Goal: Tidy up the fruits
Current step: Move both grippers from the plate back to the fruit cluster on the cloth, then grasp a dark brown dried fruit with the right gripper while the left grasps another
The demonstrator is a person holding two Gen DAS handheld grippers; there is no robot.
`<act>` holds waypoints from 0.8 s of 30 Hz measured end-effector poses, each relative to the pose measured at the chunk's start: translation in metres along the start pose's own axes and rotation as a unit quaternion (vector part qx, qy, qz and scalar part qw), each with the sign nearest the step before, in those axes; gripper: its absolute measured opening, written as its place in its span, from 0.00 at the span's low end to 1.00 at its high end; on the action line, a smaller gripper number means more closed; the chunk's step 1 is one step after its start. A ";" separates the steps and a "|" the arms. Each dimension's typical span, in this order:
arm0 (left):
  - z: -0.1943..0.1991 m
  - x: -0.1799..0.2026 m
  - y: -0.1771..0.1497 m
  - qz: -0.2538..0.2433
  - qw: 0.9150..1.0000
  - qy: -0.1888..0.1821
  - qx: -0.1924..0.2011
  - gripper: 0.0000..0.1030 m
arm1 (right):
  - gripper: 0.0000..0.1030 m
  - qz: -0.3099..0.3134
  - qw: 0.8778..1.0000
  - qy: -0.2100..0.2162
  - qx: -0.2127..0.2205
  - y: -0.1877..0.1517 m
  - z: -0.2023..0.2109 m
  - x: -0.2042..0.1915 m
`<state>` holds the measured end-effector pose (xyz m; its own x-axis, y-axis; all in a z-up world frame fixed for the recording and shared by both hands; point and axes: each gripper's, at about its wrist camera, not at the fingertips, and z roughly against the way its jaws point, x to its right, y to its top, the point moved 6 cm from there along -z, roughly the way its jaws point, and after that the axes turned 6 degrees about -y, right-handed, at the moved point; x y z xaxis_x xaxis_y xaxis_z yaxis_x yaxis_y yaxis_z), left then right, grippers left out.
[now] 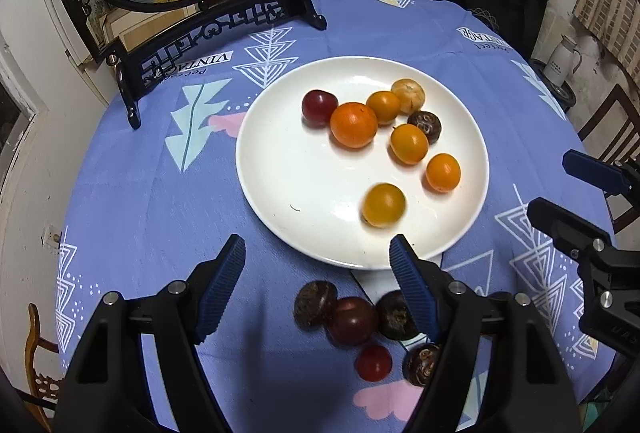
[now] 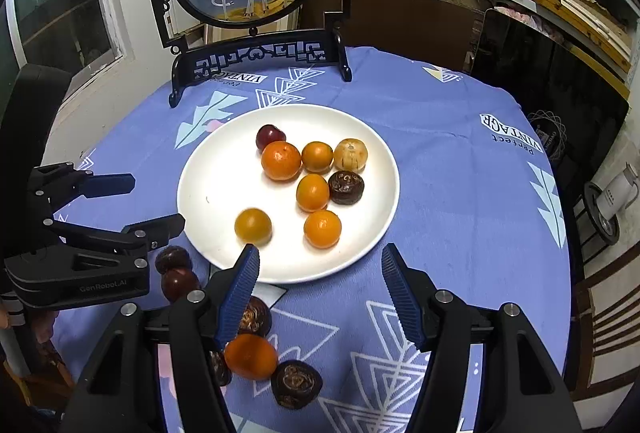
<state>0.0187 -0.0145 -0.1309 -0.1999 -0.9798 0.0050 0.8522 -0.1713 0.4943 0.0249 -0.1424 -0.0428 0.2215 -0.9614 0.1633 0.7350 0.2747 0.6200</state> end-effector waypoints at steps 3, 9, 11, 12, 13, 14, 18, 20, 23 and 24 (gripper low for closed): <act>0.002 0.002 -0.002 -0.001 1.000 0.001 0.001 0.70 | 0.63 0.004 1.000 0.001 0.001 -0.002 0.002 0.000; 0.013 0.003 -0.024 -0.014 1.000 -0.019 0.004 0.71 | 0.72 0.015 0.999 0.045 0.007 -0.030 0.014 0.003; 0.016 0.002 -0.043 -0.019 0.999 -0.034 -0.003 0.74 | 0.73 0.021 0.998 0.061 0.002 -0.050 0.015 0.005; 0.016 0.003 -0.054 -0.021 0.999 -0.040 -0.010 0.74 | 0.73 0.022 0.998 0.066 -0.007 -0.063 0.014 0.006; 0.014 0.004 -0.065 -0.024 0.999 -0.044 -0.018 0.74 | 0.73 0.024 0.997 0.070 -0.025 -0.080 0.009 0.008; 0.011 0.006 -0.078 -0.026 0.998 -0.049 -0.030 0.74 | 0.73 0.026 0.996 0.073 -0.040 -0.091 0.005 0.008; -0.002 0.021 -0.112 -0.028 0.994 -0.075 -0.070 0.74 | 0.73 0.030 0.993 0.072 -0.085 -0.127 -0.011 0.006; -0.008 0.035 -0.121 -0.040 0.992 -0.085 -0.079 0.74 | 0.73 0.037 0.993 0.075 -0.088 -0.131 -0.018 -0.001; -0.013 0.043 -0.125 -0.043 0.992 -0.085 -0.083 0.74 | 0.73 0.064 0.991 0.072 -0.087 -0.128 -0.026 -0.015; -0.014 0.044 -0.126 -0.039 0.992 -0.086 -0.085 0.74 | 0.73 0.075 0.991 0.069 -0.085 -0.127 -0.028 -0.020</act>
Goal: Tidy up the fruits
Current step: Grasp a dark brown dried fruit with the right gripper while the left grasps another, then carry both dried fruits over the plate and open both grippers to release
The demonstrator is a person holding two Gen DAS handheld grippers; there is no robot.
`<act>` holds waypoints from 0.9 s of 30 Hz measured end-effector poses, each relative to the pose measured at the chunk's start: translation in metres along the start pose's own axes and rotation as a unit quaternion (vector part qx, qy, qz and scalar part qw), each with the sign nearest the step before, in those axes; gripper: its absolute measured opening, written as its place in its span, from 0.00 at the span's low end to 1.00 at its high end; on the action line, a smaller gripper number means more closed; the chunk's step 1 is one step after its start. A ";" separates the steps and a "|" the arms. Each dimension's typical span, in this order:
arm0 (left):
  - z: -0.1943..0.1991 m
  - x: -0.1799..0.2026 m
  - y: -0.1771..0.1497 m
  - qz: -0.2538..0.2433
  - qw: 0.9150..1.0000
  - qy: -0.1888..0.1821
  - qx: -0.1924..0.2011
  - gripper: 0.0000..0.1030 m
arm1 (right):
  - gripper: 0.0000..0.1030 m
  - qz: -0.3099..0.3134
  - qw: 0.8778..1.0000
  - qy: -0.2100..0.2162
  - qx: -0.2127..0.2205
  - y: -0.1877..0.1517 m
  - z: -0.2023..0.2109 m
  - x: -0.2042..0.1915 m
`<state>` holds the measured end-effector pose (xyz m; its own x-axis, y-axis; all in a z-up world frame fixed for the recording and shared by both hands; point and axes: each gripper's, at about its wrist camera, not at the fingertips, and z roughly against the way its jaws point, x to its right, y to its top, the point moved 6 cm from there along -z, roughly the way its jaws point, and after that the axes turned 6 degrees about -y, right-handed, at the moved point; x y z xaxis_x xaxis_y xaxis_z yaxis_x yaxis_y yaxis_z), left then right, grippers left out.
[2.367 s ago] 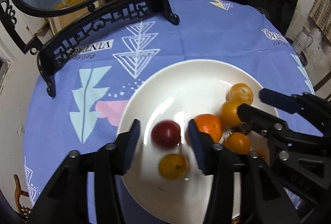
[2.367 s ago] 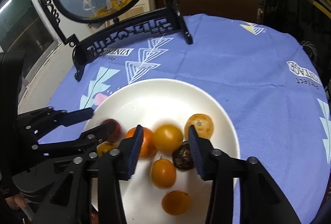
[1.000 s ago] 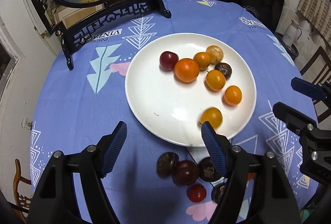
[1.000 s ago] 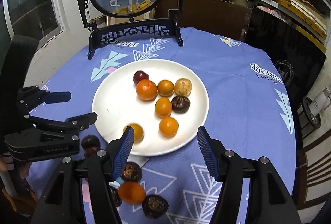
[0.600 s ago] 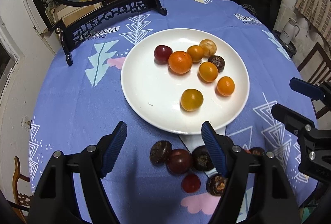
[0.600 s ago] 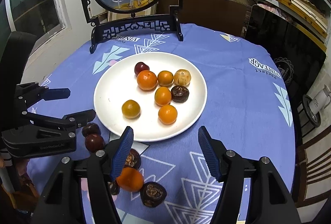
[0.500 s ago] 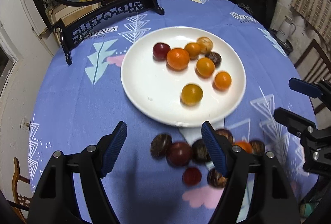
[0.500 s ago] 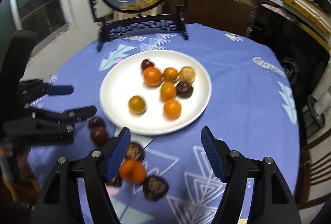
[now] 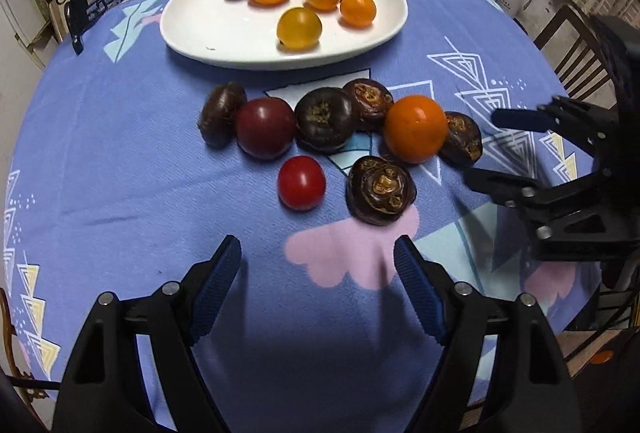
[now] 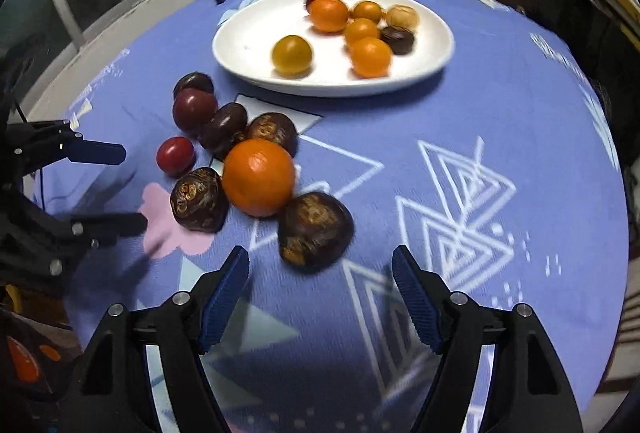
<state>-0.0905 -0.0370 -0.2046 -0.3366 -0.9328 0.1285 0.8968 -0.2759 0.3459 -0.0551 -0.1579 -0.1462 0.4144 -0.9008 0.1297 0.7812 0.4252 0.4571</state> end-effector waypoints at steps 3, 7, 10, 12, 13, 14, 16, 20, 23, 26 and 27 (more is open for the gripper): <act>0.000 0.000 0.002 0.009 1.000 -0.012 -0.003 0.74 | 0.61 0.026 1.000 -0.012 -0.006 0.004 -0.009 -0.007; 0.001 0.023 0.007 -0.024 0.999 -0.034 0.000 0.74 | 0.41 0.038 0.999 0.005 -0.033 0.006 -0.013 -0.008; -0.007 0.040 0.012 -0.040 0.999 -0.035 -0.004 0.74 | 0.41 0.028 0.999 0.009 -0.039 0.003 -0.008 0.001; -0.015 0.043 0.016 -0.039 0.999 -0.026 -0.007 0.73 | 0.41 0.009 0.999 0.014 -0.040 0.001 -0.005 0.010; -0.021 0.043 0.018 -0.035 0.999 -0.022 -0.012 0.71 | 0.41 0.000 0.999 0.014 -0.037 0.001 -0.003 0.015; -0.026 0.043 0.020 -0.030 0.999 -0.019 -0.016 0.64 | 0.41 -0.006 0.999 0.015 -0.037 0.000 -0.001 0.018; -0.035 0.038 0.024 -0.015 1.000 -0.008 -0.022 0.59 | 0.41 -0.014 0.999 0.020 -0.034 -0.001 0.003 0.024; -0.033 0.040 0.028 -0.023 0.999 -0.005 -0.022 0.43 | 0.41 -0.024 0.999 0.026 -0.028 -0.002 0.005 0.026; -0.026 0.040 0.026 -0.019 0.999 -0.025 -0.026 0.43 | 0.41 -0.030 0.999 0.030 -0.021 -0.001 0.010 0.027; -0.013 0.038 0.027 -0.029 0.999 -0.024 -0.019 0.43 | 0.41 -0.035 0.999 0.033 -0.015 0.003 0.014 0.027; -0.009 0.037 0.030 -0.027 0.999 -0.022 -0.015 0.43 | 0.41 -0.036 0.999 0.032 -0.013 0.005 0.016 0.027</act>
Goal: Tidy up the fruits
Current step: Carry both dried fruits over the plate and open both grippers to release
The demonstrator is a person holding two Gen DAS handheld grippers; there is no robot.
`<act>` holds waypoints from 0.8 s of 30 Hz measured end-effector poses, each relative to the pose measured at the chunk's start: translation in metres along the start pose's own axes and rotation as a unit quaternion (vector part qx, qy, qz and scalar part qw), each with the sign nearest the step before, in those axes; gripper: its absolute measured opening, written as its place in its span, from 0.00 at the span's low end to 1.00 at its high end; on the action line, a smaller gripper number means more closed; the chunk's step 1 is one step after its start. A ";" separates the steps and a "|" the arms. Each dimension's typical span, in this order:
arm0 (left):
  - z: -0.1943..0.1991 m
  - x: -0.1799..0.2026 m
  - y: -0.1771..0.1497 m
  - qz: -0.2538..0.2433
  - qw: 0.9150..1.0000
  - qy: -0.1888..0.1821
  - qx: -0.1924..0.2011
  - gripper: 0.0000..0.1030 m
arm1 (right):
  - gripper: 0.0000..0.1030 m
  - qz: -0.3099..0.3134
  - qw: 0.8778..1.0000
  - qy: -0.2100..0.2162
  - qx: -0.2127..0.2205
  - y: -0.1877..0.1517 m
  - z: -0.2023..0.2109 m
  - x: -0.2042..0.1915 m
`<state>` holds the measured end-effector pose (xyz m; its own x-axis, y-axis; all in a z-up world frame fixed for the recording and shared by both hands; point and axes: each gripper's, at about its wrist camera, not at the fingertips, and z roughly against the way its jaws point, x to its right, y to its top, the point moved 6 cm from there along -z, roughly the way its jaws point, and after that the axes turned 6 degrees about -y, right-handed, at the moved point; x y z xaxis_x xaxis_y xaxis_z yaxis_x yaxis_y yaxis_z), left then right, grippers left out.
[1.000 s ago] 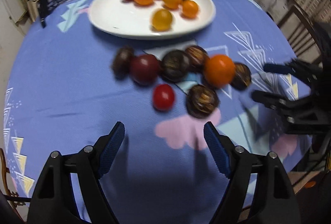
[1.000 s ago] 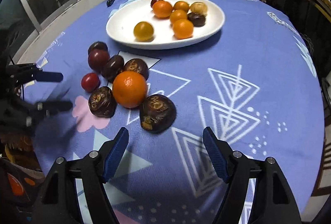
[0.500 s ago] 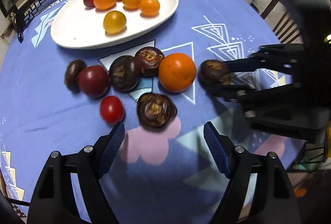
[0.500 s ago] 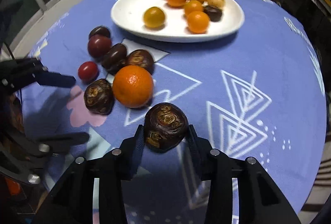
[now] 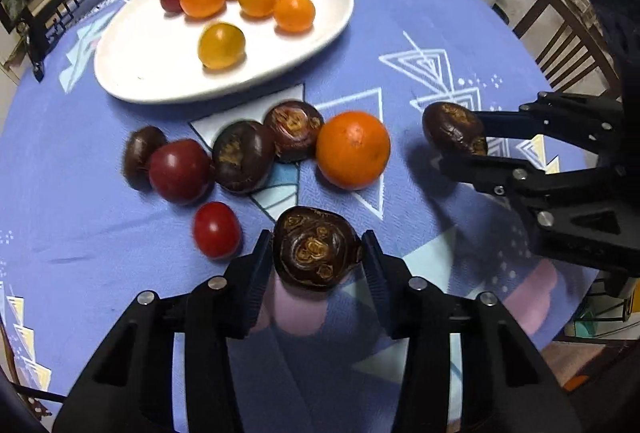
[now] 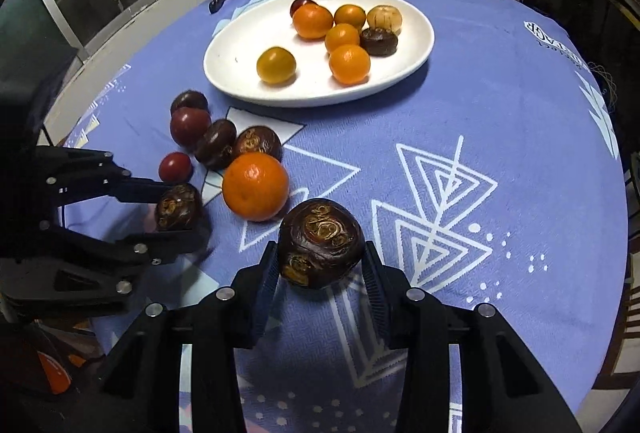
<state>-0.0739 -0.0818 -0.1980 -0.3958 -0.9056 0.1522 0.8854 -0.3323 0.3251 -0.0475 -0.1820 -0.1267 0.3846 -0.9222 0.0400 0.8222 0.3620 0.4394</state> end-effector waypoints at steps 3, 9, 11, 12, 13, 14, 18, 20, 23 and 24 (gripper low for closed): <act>0.016 -0.009 0.012 0.012 1.000 0.006 0.018 0.43 | 0.41 -0.004 1.000 0.003 0.012 0.011 0.008 -0.002; 0.053 -0.038 0.055 0.027 0.996 0.056 0.070 0.43 | 0.41 -0.004 0.998 0.001 0.067 0.061 0.035 -0.010; 0.063 -0.048 0.072 0.036 0.993 0.073 0.083 0.43 | 0.41 -0.009 0.996 -0.001 0.085 0.078 0.042 -0.011; 0.069 -0.052 0.083 0.040 0.992 0.080 0.092 0.43 | 0.41 -0.013 0.996 -0.002 0.093 0.087 0.045 -0.010; 0.073 -0.056 0.090 0.043 0.990 0.087 0.098 0.43 | 0.41 -0.020 0.994 -0.002 0.104 0.098 0.049 -0.010; 0.078 -0.060 0.095 0.045 0.990 0.092 0.102 0.43 | 0.41 -0.026 0.993 -0.002 0.111 0.107 0.052 -0.009; 0.087 -0.076 0.123 0.058 0.986 0.106 0.117 0.43 | 0.41 -0.044 0.989 -0.006 0.139 0.141 0.063 -0.006; 0.090 -0.081 0.132 0.064 0.985 0.107 0.120 0.43 | 0.41 -0.049 0.988 -0.006 0.144 0.151 0.065 -0.004; 0.090 -0.088 0.141 0.068 0.984 0.111 0.122 0.43 | 0.41 -0.056 0.987 -0.008 0.151 0.165 0.066 -0.001; 0.088 -0.089 0.142 0.069 0.984 0.111 0.122 0.43 | 0.41 -0.057 0.987 -0.008 0.152 0.169 0.065 0.000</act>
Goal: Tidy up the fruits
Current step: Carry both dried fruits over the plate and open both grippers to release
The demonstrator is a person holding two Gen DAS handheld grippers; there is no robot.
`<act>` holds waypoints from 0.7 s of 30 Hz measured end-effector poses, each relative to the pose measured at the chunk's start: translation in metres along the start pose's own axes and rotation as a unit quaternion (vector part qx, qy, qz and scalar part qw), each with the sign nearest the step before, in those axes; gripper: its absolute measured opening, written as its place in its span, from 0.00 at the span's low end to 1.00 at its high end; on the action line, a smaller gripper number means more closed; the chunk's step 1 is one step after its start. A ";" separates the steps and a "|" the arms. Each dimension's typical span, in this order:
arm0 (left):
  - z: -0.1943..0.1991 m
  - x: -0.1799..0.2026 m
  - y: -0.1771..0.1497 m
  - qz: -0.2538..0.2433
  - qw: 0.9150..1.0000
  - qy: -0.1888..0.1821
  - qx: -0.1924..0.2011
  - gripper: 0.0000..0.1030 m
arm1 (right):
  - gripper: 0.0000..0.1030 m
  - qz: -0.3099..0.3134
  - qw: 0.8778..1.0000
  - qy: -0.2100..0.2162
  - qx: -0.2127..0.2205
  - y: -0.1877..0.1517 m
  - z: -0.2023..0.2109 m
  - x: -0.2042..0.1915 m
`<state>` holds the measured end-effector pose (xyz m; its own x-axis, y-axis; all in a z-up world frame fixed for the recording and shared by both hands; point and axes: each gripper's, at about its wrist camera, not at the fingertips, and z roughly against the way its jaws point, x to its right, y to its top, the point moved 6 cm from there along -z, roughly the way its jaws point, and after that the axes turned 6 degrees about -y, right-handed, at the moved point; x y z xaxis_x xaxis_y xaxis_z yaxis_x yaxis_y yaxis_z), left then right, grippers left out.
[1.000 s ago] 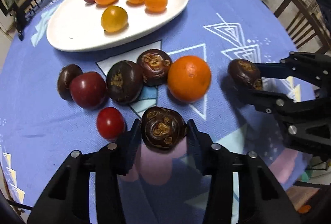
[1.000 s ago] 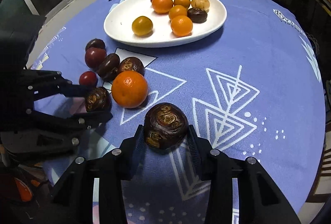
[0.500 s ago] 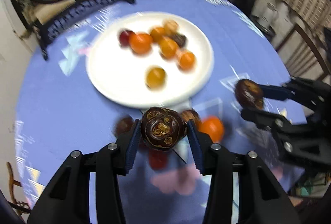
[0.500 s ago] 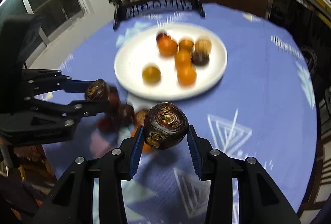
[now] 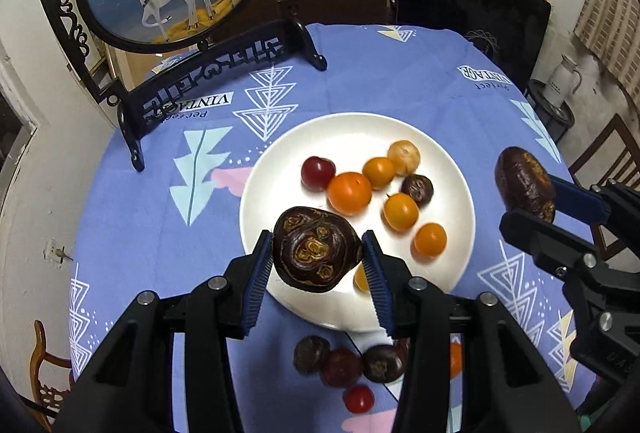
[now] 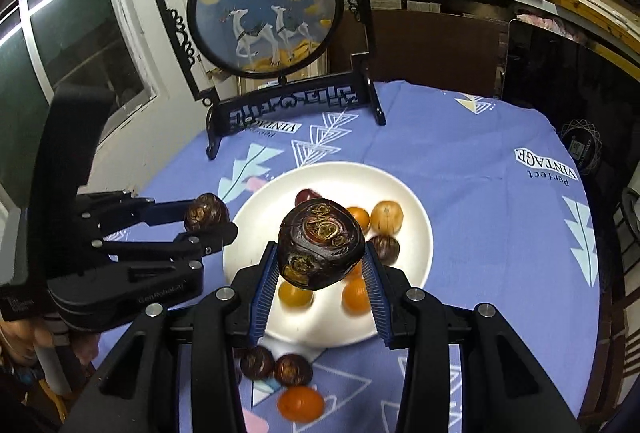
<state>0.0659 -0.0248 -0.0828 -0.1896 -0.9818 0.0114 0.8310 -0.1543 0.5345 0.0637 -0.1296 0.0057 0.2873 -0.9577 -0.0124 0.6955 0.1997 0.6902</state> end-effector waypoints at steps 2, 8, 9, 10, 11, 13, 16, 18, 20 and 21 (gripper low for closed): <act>-0.005 -0.001 0.004 0.001 1.000 -0.001 -0.001 0.43 | 0.41 -0.003 1.000 -0.002 -0.001 0.005 -0.006 0.001; -0.024 -0.003 0.012 -0.006 1.000 -0.001 -0.012 0.43 | 0.41 -0.008 1.000 -0.007 -0.015 0.008 -0.023 0.004; -0.027 -0.003 0.013 -0.006 1.000 -0.002 -0.014 0.43 | 0.41 -0.009 1.000 -0.007 -0.017 0.008 -0.027 0.004; -0.031 -0.004 0.014 -0.006 1.000 -0.003 -0.016 0.43 | 0.41 -0.009 1.000 -0.009 -0.020 0.008 -0.031 0.004; -0.035 -0.005 0.016 -0.006 1.000 -0.004 -0.018 0.43 | 0.41 -0.010 1.000 -0.009 -0.023 0.008 -0.034 0.004; -0.042 -0.006 0.018 -0.006 1.000 -0.004 -0.022 0.43 | 0.41 -0.012 0.999 -0.011 -0.028 0.010 -0.041 0.006; -0.051 -0.012 0.021 -0.004 1.000 -0.002 -0.026 0.43 | 0.41 -0.015 0.999 -0.018 -0.029 0.011 -0.048 0.010; -0.056 -0.018 0.023 -0.002 1.000 0.000 -0.027 0.43 | 0.41 -0.021 0.999 -0.025 -0.032 0.012 -0.053 0.017; -0.062 -0.023 0.025 0.002 1.000 -0.006 -0.030 0.43 | 0.41 -0.028 0.998 -0.028 -0.040 0.011 -0.060 0.023; -0.065 -0.024 0.025 0.003 0.999 -0.012 -0.033 0.43 | 0.41 -0.032 0.998 -0.030 -0.044 0.010 -0.063 0.026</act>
<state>0.1252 -0.0126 -0.1245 -0.1965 -0.9799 0.0339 0.8642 -0.1568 0.4781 0.1197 -0.1391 -0.0334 0.2025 -0.9792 -0.0092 0.7671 0.1528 0.6231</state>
